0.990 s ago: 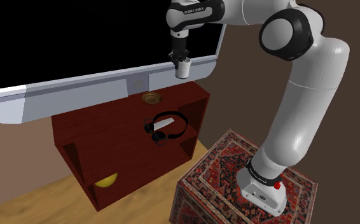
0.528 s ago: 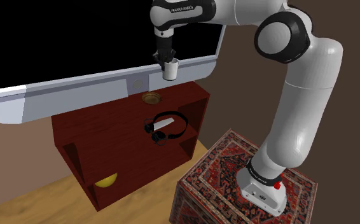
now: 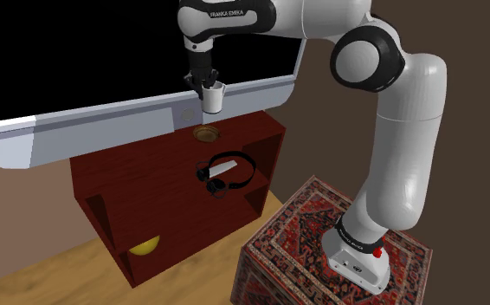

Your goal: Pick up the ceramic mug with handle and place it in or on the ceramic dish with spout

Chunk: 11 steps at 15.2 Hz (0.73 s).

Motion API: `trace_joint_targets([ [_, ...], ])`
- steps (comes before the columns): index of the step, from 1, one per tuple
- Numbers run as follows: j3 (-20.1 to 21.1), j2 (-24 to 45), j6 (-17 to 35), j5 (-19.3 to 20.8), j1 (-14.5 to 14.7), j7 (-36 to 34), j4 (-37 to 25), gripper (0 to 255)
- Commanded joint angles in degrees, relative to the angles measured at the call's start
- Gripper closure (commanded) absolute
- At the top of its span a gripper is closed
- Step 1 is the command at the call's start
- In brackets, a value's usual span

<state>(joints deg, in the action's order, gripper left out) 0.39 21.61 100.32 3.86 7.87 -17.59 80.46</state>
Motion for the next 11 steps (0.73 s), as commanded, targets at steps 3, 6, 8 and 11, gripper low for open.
trace_joint_targets([
  [3,0.11,-0.02,2.87,0.08,0.25,-0.61,2.91,255],
  [6,0.10,0.21,5.07,0.11,0.23,-0.75,4.88,255],
  [8,0.09,0.43,6.50,0.14,0.22,-0.83,6.10,255],
  [11,0.08,0.84,8.62,0.19,0.21,-0.96,7.80,255],
])
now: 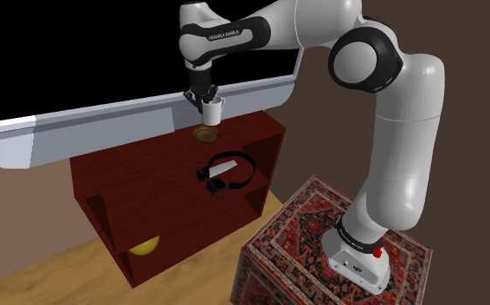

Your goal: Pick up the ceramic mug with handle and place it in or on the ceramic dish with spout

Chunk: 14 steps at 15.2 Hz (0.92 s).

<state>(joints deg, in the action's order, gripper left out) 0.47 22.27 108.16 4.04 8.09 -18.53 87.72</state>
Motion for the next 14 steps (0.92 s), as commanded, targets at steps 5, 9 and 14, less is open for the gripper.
trace_joint_targets([
  [5,-0.03,1.08,4.06,0.10,-0.03,-0.24,2.94,255],
  [9,-0.03,1.08,4.06,0.10,-0.03,-0.24,2.94,255],
  [14,-0.03,1.08,4.06,0.10,-0.03,-0.24,2.94,0],
])
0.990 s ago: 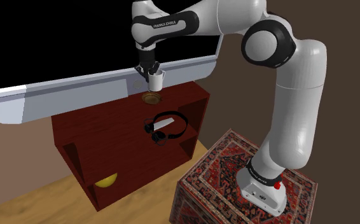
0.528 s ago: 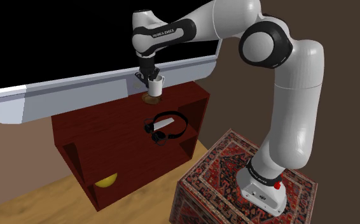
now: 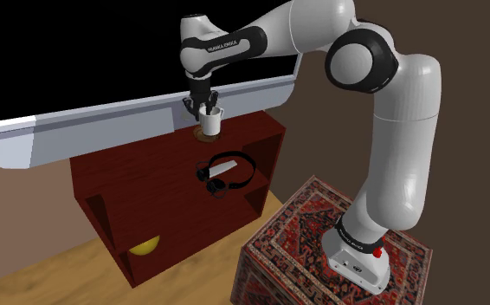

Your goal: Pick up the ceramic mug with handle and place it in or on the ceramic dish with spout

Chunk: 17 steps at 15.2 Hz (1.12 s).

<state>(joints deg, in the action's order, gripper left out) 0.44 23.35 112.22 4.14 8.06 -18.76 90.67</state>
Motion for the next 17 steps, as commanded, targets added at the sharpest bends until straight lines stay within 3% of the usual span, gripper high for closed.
trace_joint_targets([
  [1,0.00,0.00,0.00,0.00,0.00,0.00,-0.01,0],
  [5,0.00,-0.01,0.00,0.00,0.00,0.00,0.00,0],
  [9,0.12,-1.19,-6.76,-0.13,0.24,0.14,-5.58,0],
  [17,0.12,-1.19,-6.75,-0.13,0.24,0.14,-5.57,0],
])
